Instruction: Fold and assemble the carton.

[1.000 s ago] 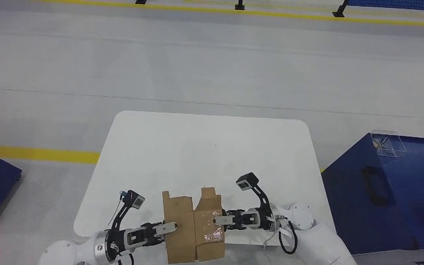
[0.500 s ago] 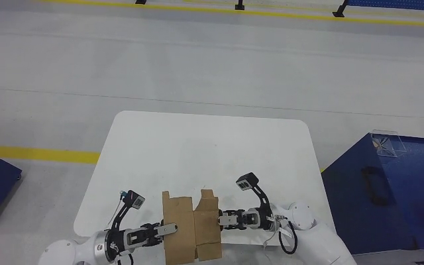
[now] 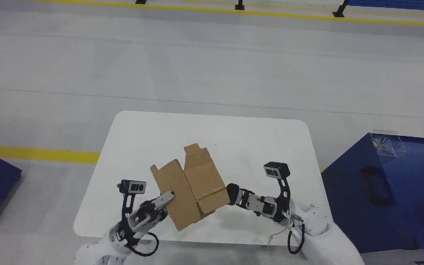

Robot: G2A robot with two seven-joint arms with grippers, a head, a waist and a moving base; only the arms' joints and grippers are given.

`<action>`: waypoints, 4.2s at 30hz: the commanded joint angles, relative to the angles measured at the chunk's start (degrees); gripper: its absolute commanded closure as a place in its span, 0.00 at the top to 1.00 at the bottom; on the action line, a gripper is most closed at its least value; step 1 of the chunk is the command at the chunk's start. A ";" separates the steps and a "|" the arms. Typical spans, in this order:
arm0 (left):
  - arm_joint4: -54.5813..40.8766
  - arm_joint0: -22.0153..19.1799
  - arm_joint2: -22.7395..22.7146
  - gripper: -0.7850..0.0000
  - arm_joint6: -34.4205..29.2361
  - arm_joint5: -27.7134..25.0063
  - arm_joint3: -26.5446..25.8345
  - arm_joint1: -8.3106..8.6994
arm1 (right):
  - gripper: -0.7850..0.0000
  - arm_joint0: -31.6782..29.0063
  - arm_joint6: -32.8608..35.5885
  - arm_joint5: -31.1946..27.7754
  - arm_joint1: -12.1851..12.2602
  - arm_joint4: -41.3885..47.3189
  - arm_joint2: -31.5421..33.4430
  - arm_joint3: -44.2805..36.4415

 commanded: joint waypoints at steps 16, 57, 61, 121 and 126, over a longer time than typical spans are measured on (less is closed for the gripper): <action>-6.51 -5.13 13.12 0.00 1.68 -9.23 9.94 -3.13 | 1.00 0.03 -2.15 -2.16 0.60 -6.67 -4.81 -0.25; -15.33 -4.32 -5.39 1.00 1.49 -4.01 17.28 -1.95 | 0.00 3.32 -0.47 11.71 3.45 -30.00 -0.19 -2.63; -9.46 -4.40 -2.24 1.00 -1.59 -5.88 15.29 -2.28 | 0.00 2.48 0.61 13.87 3.54 -38.91 -2.18 -6.31; 66.91 3.41 -9.61 1.00 -0.32 22.88 -14.89 2.95 | 0.00 3.08 4.82 12.32 5.89 -28.49 -0.37 -6.20; 69.95 1.77 -7.29 0.97 -3.22 24.72 -14.62 3.21 | 0.00 2.76 5.21 11.79 5.91 -27.80 -1.12 -6.60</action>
